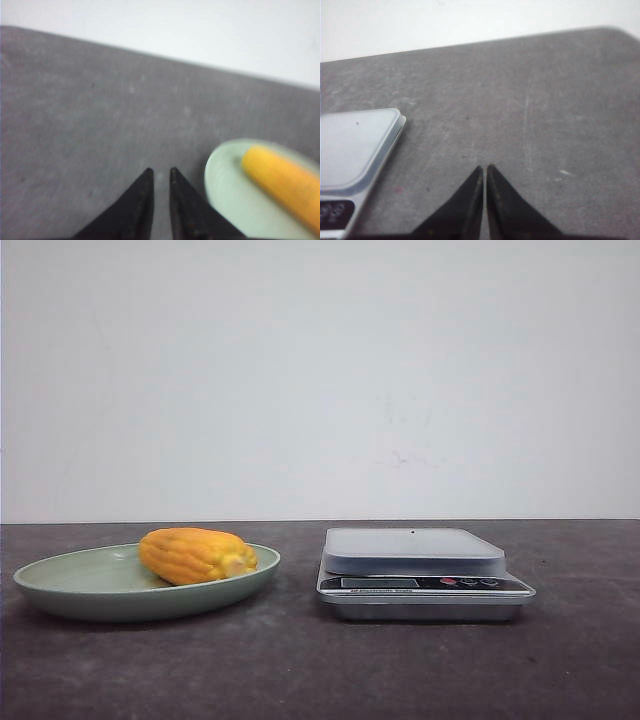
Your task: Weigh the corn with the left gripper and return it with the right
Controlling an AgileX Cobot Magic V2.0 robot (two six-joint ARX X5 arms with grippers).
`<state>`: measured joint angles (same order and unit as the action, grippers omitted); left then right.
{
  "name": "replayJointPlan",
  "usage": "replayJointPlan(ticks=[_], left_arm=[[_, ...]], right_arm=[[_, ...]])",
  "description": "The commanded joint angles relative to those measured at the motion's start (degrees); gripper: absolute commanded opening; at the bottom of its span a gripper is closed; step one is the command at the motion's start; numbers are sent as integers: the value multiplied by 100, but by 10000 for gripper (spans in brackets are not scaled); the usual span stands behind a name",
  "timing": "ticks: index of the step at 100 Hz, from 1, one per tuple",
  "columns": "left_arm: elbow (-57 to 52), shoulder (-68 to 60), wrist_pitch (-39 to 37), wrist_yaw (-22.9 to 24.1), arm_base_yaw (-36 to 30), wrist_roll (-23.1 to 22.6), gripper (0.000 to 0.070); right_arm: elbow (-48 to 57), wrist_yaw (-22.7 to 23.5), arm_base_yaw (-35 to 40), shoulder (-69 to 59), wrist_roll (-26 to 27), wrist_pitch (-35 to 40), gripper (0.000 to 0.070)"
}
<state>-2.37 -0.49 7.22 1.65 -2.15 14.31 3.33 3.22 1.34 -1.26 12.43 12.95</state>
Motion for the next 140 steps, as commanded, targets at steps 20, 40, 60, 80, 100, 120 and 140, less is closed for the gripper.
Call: replayJointPlan(ticks=[20,40,60,80,100,120,140], left_arm=[[-1709,-1436,4,66,-2,595,10],[-3523,-2914,527,-503,-17,494,213],[-4830,-4013,1399,-970,-269,448,459],[-5661,-5174,1556,-719,-1117,619,416],[-5814,-6516,1436,-376,-1862,1023,443],[-5814,-7770,1390,-136,-2295,1049,444],[-5814,-8647,1434,9,-2557,1073,443]], right_arm=[[1639,-22,7,-1207,485,-72,1],[2780,295,9,-2098,343,55,417],[3517,734,31,-2662,339,413,486],[4551,876,245,-3394,33,1290,487],[5112,874,385,-3980,-192,1729,624],[5154,879,450,-4181,-243,1757,665],[5154,876,507,-4212,-284,1792,665]])
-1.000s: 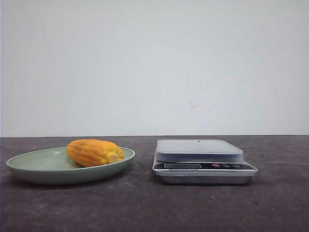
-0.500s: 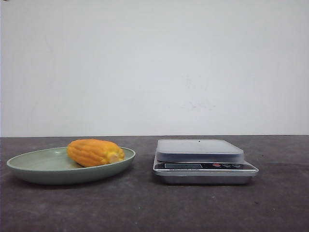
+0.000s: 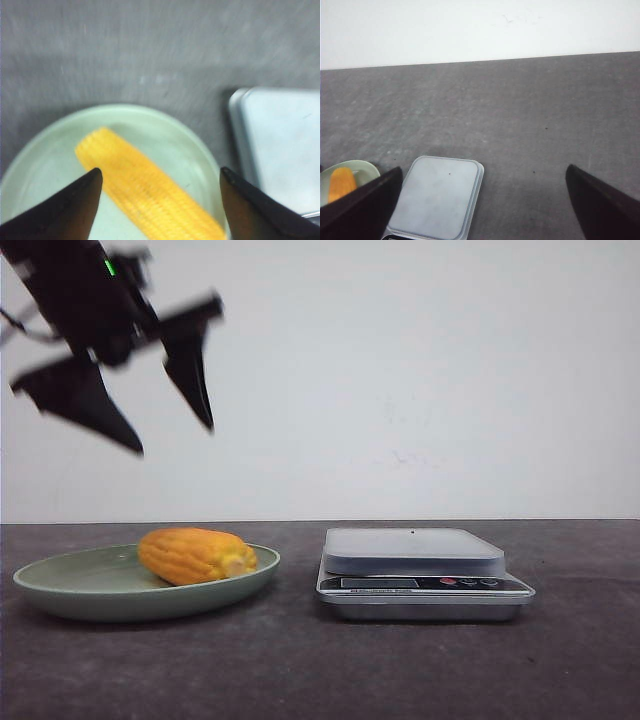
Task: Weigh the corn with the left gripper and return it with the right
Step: 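Lower the left gripper onto the yellow corn cob and close it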
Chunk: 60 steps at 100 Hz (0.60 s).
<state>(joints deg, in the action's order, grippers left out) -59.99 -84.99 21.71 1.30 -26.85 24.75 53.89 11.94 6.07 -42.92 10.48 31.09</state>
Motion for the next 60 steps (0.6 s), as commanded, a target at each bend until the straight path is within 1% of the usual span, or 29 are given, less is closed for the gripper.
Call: replayJointPlan(ticks=[1,30,46,60], left_arm=[[-52,-216,-13,46,-94,28,444],[-50,-866,149,79,-363,173,445],[-46,-970,240,291,-535,175,445],[-46,-1021,256,345,-660,173,432]], right_arm=[[98,7,35,-46,-92,-17,665],[98,7,61,-44,-205,79,664],[98,7,61,-46,-208,146,664],[98,11,63,-44,-205,160,663]])
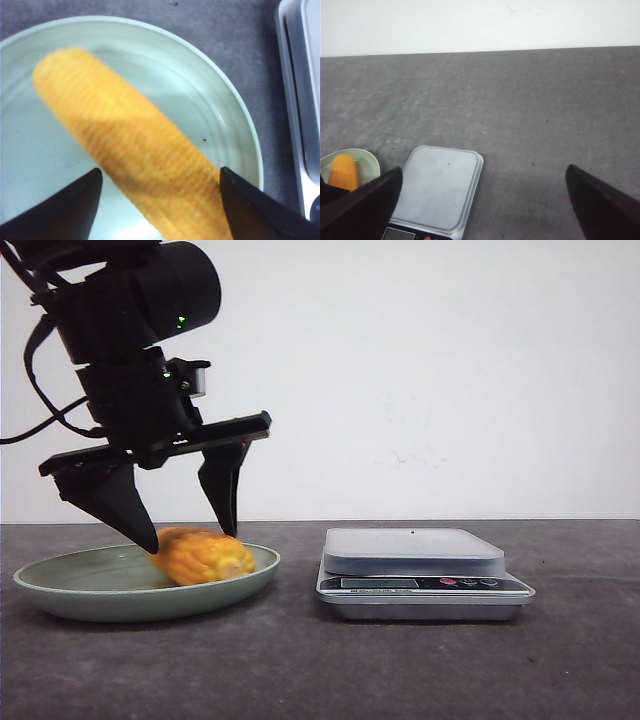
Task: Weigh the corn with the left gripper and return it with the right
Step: 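Lower the left gripper onto the yellow corn cob and close it, then lift the corn with the left gripper and lower it onto the scale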
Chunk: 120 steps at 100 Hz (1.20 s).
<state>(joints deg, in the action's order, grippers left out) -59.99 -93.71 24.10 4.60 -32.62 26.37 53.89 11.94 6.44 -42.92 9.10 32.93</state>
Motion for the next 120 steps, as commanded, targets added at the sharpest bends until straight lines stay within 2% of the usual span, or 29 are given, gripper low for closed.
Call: replayJointPlan(ticks=[1,21,26,36,46,67,90,120], left_arm=[[-46,-149,17,15,-85,11,432],[-44,-223,90,15,-122,28,431],[-44,-223,76,15,-127,26,405],[-44,-223,72,15,-127,-2,207],[-44,-223,55,13,-127,-90,3],[-144,153,92,-9,-160,-273,1],[-1266,634,914,-173,-509,-734,3],[-2977,-542,874,-205,-1137,-468,3]], right_arm=[[98,11,28,-44,-68,-24,663],[98,9,111,-42,-66,-24,661],[98,7,125,-42,-68,-24,657],[98,7,131,-42,-66,-24,613],[98,2,131,-42,-66,-24,613],[98,-2,131,-39,-74,-24,613],[98,-2,131,-42,-61,-48,614],[98,11,133,-39,-55,-55,614]])
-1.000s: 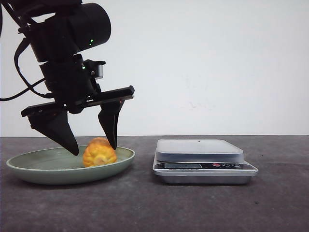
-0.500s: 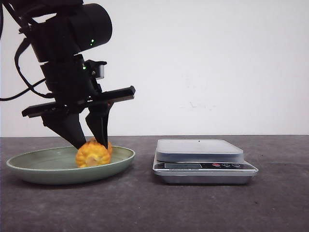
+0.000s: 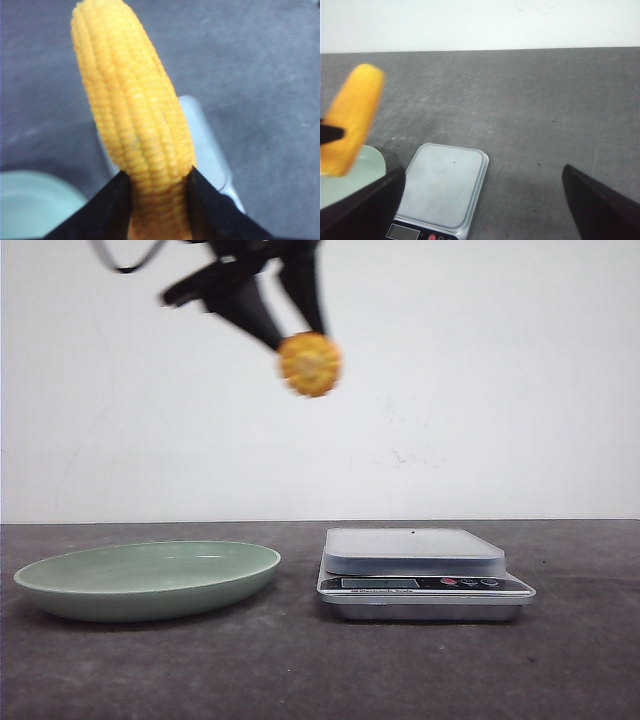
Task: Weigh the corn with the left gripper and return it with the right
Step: 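Lift the corn with the left gripper and lower it onto the scale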
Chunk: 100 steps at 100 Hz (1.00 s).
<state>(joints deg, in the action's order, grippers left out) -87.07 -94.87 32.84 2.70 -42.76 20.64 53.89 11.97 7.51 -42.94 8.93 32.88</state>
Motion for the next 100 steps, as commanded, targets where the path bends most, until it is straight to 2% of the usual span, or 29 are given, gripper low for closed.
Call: replayJointPlan(ticks=[1,27,54,59,70,74,79,88,100], left_arm=[[-286,-450,0,-15,-131,111,3],[-769,-1613,-103,-15,-385,262,3],[-776,-2068,-22,-37,-402,413,7],[-776,-2098,-7,-37,-407,411,72],[-776,-2109,24,-35,-415,407,321],[-776,-2109,24,-35,-417,404,376],[-776,-2109,20,-35,-417,404,405],[-831,-2098,72,-70,-417,372,406],[-1180,-1937,345,-144,-420,33,406]], right_arm=[[98,9,26,-37,-37,-48,614],[98,7,26,-37,-37,15,614],[98,7,26,-37,-39,42,614],[98,4,26,-37,-37,57,614],[98,4,26,-37,-37,83,615],[98,4,26,-37,-37,87,615],[98,4,26,-37,-37,87,615],[98,4,26,-37,-39,118,615],[98,4,26,-37,-39,173,615]])
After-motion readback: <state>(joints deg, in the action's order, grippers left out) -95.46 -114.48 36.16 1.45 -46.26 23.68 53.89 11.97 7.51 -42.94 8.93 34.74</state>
